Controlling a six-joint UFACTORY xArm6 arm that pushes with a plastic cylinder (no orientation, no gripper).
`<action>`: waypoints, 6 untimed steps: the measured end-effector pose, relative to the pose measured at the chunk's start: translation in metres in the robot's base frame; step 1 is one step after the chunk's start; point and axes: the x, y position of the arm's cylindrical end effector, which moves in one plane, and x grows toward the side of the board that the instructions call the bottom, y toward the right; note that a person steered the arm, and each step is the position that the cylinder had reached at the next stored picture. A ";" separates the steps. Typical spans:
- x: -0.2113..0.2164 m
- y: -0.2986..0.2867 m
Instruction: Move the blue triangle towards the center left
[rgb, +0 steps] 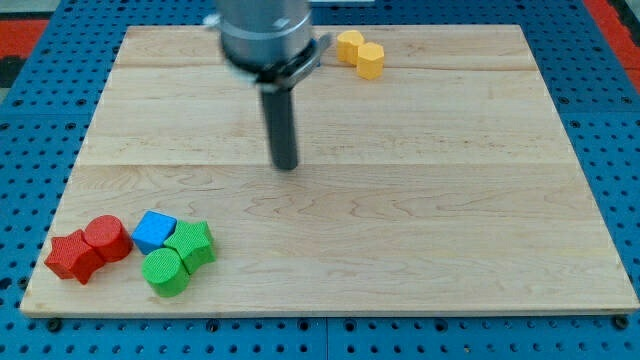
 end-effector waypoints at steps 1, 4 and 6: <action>-0.032 0.022; -0.115 0.128; -0.193 0.138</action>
